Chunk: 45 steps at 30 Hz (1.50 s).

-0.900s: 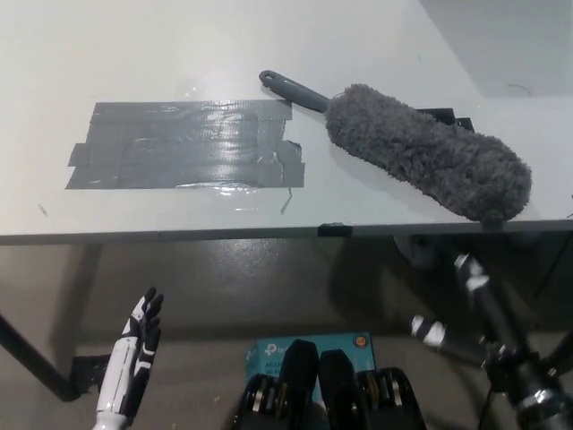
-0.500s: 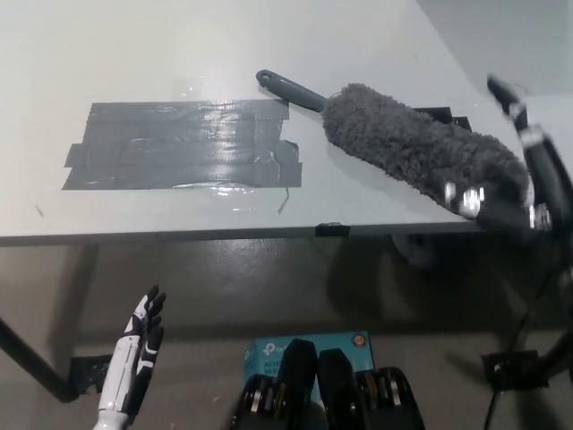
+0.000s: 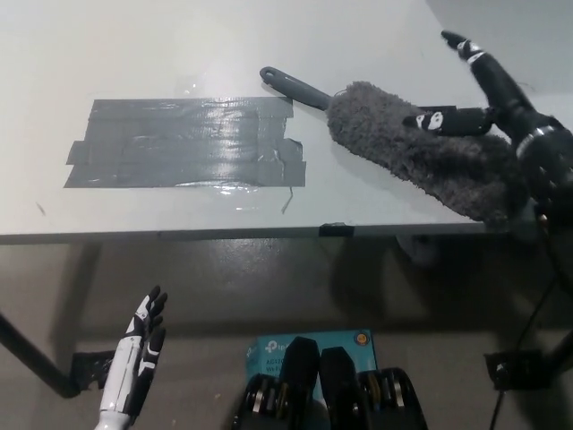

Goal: A grey duster is kept infront of the robot in the middle of the table and the robot extends its right arm to grab the duster, picks it up and hands it to a person

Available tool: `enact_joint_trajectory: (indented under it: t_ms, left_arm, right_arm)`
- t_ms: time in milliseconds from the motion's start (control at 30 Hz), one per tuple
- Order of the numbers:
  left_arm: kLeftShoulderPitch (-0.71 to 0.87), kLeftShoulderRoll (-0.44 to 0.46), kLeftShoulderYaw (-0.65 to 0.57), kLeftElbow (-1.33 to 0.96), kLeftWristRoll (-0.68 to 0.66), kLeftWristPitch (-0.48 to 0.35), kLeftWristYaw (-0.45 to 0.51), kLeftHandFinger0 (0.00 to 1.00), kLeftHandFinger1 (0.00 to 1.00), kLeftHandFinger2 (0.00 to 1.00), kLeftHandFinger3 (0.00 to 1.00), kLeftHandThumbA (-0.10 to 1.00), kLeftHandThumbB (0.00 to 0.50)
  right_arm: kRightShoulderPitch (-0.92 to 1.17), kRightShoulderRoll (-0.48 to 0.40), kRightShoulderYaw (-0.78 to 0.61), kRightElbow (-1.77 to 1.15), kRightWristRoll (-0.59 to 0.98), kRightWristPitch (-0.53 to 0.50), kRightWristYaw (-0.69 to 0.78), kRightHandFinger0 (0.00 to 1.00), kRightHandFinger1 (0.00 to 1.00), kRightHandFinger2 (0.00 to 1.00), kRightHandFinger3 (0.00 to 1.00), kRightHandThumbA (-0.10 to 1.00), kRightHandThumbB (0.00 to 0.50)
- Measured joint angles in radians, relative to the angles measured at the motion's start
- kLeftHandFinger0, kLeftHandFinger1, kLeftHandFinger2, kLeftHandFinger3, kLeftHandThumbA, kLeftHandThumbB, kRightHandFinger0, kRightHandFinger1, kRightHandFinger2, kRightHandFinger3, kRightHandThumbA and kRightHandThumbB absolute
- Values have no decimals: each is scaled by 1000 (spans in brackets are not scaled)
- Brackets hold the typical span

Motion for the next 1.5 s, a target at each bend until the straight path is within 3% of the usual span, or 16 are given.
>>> enact_joint_trajectory:
  t_ms: [133, 300, 500, 933, 1000, 1033, 1067, 1100, 1167, 1200, 1233, 1300, 1333, 1367, 1467, 1500]
  left_arm:
    - [0, 0, 0, 0, 0, 0, 0, 1000, 1000, 1000, 1000, 1000, 317]
    - [0, 0, 0, -1, 0, 0, 0, 1000, 1000, 1000, 1000, 1000, 317]
    - [-1, 0, 0, -1, 1, 0, 0, 1000, 1000, 1000, 1000, 1000, 311]
    - [-8, 2, 0, -13, -1, 1, -1, 1000, 1000, 1000, 1000, 1000, 305]
    - [-9, 2, 0, -13, -1, 1, -1, 1000, 1000, 1000, 1000, 1000, 299]
    - [-9, 2, 0, -13, -1, 1, -1, 1000, 1000, 1000, 1000, 1000, 299]
    - [-9, 2, 0, -13, -1, 1, -1, 1000, 1000, 1000, 1000, 1000, 299]
    - [-9, 2, 0, -13, -1, 1, -1, 1000, 1000, 1000, 1000, 1000, 298]
    - [-9, 2, 0, -14, -1, 1, -1, 1000, 1000, 1000, 1000, 1000, 297]
    - [-9, 2, 0, -14, -1, 1, -1, 1000, 1000, 1000, 1000, 1000, 295]
    - [-9, 2, 0, -14, -1, 1, -1, 1000, 1000, 1000, 1000, 1000, 294]
    - [-10, 3, 0, -14, -1, 1, -1, 1000, 1000, 1000, 1000, 1000, 294]
    - [-10, 3, 0, -14, -1, 1, -1, 1000, 1000, 1000, 1000, 1000, 291]
    - [-12, 3, 0, -13, -1, 1, -1, 1000, 1000, 1000, 1000, 1000, 290]
    - [-15, 4, 0, -13, -1, 1, -1, 1000, 1000, 1000, 1000, 1000, 272]
    - [-16, 4, 0, -13, -1, 1, -1, 1000, 1000, 1000, 1000, 1000, 276]
  right_arm:
    - [-64, 2, 50, 154, -14, 2, 18, 1000, 1000, 1000, 1000, 1000, 425]
    - [-128, 14, 112, 328, -32, 0, 46, 1000, 1000, 1000, 1000, 1000, 500]
    - [-197, 45, 193, 525, -58, -17, 81, 1000, 1000, 1000, 1000, 1000, 500]
    - [-254, 55, 335, 614, -125, -75, 163, 1000, 1000, 1000, 1000, 986, 498]
    - [-260, 56, 340, 626, -128, -79, 172, 1000, 1000, 1000, 1000, 748, 430]
    - [-263, 56, 340, 635, -130, -80, 178, 1000, 1000, 1000, 1000, 599, 436]
    - [-266, 57, 341, 641, -132, -80, 181, 821, 804, 835, 1000, 333, 346]
    - [-268, 57, 342, 645, -134, -80, 182, 442, 478, 619, 1000, 165, 338]
    - [-270, 59, 343, 652, -142, -79, 178, 312, 374, 508, 968, 93, 341]
    - [-272, 58, 344, 652, -148, -79, 171, 274, 334, 426, 868, -61, 271]
    - [-275, 58, 344, 652, -152, -79, 168, 463, 511, 557, 953, -98, 159]
    - [-282, 57, 346, 652, -162, -81, 158, 803, 789, 774, 987, -100, 123]
    - [-282, 57, 347, 651, -164, -82, 155, 847, 799, 807, 989, -100, 141]
    - [-282, 57, 348, 649, -169, -85, 144, 788, 745, 753, 824, -100, 136]
    - [-275, 57, 345, 643, -173, -93, 128, 657, 655, 671, 722, -100, 137]
    - [-271, 56, 342, 641, -173, -101, 119, 669, 674, 681, 642, -100, 127]
